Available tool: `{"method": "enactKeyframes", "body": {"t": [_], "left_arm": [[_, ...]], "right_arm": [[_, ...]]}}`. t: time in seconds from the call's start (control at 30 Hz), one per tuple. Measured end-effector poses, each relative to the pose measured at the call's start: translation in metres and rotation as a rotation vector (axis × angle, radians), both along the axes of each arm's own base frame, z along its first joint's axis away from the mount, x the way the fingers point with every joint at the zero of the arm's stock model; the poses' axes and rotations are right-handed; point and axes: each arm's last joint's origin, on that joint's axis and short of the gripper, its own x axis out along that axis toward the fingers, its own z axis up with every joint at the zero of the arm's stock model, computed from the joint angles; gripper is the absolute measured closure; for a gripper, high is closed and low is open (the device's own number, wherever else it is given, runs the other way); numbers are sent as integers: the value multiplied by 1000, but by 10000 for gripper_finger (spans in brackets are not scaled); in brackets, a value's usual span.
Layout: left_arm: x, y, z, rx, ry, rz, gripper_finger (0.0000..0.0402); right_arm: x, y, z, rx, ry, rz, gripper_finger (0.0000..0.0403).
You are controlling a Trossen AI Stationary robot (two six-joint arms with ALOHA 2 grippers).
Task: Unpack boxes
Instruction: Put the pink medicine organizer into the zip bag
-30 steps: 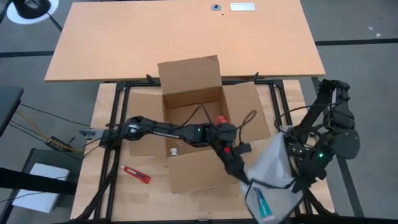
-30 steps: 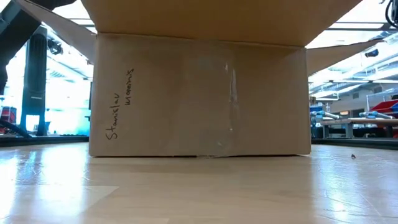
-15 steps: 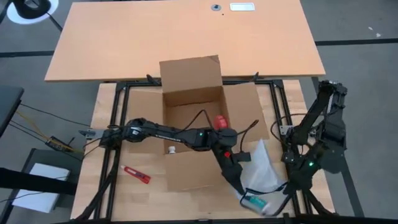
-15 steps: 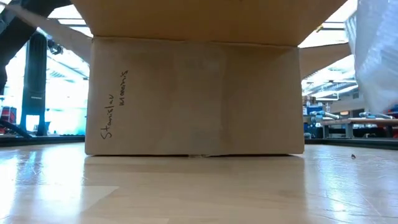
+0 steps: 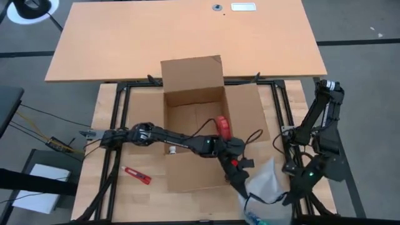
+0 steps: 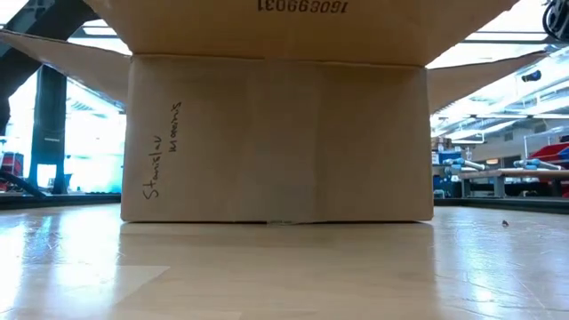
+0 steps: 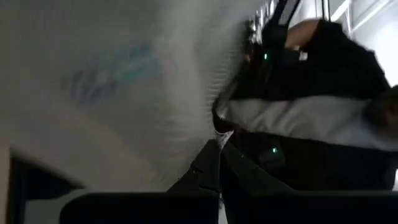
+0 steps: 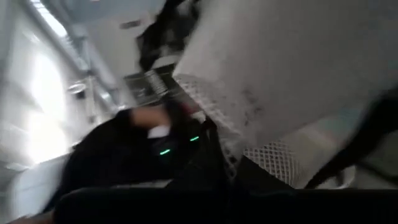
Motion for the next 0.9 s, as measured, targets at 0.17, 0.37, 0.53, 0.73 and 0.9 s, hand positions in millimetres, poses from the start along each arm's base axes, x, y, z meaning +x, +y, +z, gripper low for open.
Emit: {"method": "enactKeyframes", "body": {"t": [0.17,0.37,0.53,0.73,0.9], "left_arm": [[5,12,-3,20,5,93,396],[8,20,-5,49,11,193,396],[10,26,-9,105,15,298,396],[11,31,-14,249,-29,397,396],[11,31,-13,293,-100,379,396]], "right_arm": [[3,-10,-19,-184,96,-42,353],[2,-21,-35,-368,172,-62,291],[-5,-25,-38,-504,120,12,252],[-19,-29,-46,-700,95,171,248],[-23,-29,-58,-857,49,245,249]]}}
